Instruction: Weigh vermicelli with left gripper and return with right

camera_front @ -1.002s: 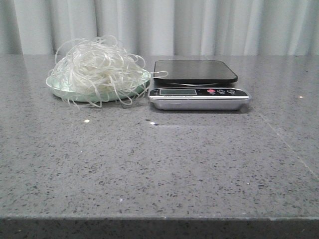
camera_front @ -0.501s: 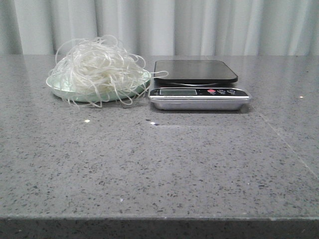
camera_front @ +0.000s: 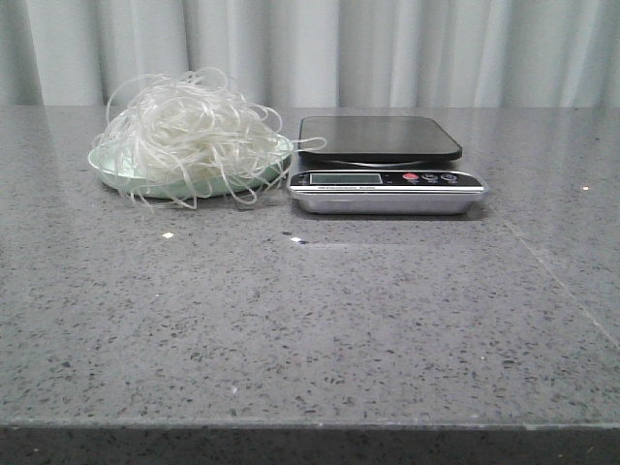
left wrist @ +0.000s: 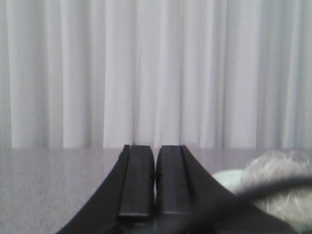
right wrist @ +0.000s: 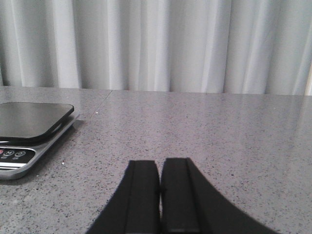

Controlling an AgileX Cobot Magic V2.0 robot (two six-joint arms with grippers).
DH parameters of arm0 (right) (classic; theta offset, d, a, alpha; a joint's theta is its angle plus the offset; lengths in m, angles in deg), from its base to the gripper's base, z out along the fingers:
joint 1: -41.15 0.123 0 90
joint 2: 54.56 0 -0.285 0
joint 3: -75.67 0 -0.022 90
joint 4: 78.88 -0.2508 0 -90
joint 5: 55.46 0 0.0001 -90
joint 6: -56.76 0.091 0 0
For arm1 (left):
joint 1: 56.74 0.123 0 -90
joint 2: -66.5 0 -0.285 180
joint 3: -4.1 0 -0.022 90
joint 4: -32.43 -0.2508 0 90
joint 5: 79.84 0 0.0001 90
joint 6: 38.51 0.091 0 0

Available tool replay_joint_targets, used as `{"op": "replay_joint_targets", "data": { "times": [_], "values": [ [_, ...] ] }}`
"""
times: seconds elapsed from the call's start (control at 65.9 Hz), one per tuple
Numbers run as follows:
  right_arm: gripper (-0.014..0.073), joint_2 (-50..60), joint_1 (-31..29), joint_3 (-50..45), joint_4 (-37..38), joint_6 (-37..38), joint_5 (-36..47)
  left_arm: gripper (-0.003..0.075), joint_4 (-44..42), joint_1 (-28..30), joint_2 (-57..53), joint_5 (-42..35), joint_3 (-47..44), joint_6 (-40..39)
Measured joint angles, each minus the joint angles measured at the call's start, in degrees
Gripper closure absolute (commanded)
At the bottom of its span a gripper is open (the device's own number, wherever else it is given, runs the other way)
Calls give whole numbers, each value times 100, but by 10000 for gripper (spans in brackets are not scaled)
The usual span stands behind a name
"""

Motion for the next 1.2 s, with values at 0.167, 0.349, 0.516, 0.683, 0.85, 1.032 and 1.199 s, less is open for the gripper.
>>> {"op": "replay_joint_targets", "data": {
  "times": [0.167,0.349,0.516,0.683,0.85,1.032,1.199],
  "values": [
    [405,0,0,0,0,0,0,587,-228,0,236,928,1331,0],
    [405,0,0,0,0,0,0,587,-299,0,1341,2231,2743,0],
    [405,0,0,0,0,0,0,587,-309,0,2132,2523,3058,0],
    [405,0,0,0,0,0,0,584,-78,0,2695,2548,3058,0],
    [405,0,0,0,0,0,0,461,13,0,3014,2771,3209,0],
    [405,0,0,0,0,0,0,90,25,-402,3722,3312,4017,94],
    [405,0,0,0,0,0,0,61,34,-1110,4870,3798,4958,322]
  ]
}}
